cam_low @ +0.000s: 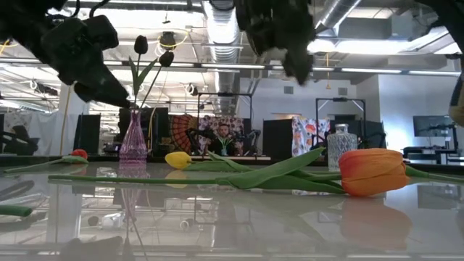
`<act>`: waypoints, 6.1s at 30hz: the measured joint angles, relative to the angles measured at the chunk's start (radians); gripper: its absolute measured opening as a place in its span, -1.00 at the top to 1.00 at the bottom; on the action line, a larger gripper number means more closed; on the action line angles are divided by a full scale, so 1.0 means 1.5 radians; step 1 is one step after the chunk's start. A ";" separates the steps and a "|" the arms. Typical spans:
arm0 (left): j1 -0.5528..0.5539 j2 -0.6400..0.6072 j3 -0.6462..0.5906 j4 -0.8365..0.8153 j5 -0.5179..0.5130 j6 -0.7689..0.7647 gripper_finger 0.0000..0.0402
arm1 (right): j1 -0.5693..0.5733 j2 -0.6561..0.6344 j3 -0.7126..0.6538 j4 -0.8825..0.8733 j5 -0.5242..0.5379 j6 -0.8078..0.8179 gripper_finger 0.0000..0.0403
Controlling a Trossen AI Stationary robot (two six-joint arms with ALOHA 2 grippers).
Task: Sort flowers into vase by color
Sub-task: Put the top red tulip into the violet vase
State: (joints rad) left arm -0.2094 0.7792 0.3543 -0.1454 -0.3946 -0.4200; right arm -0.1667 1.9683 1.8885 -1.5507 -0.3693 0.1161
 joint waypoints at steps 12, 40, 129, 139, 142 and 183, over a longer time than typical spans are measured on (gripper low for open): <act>0.000 0.000 -0.094 0.226 0.027 0.098 -0.11 | 0.159 -0.174 -0.426 0.191 0.054 0.340 -0.16; 0.000 0.000 -0.094 0.212 0.044 0.100 -0.11 | 0.200 -0.348 -0.848 0.525 0.210 0.793 0.20; 0.100 -0.138 -0.010 0.430 0.014 0.266 1.00 | 0.080 -0.131 -0.520 1.320 0.112 0.040 -0.26; 0.255 -0.270 0.106 0.208 -0.086 0.345 1.00 | 0.077 -0.120 -0.520 1.335 0.118 0.039 -0.27; 0.315 -0.234 0.143 0.204 -0.077 0.369 1.00 | 0.073 -0.120 -0.520 1.354 0.123 0.039 -0.27; 1.010 0.143 0.275 0.185 0.543 0.148 1.00 | 0.107 -0.120 -0.521 1.187 0.124 0.039 -0.27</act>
State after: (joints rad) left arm 1.3060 0.9939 0.7669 0.1318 0.4202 -0.1982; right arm -0.0063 1.7878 1.1076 0.2303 -0.1829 0.1743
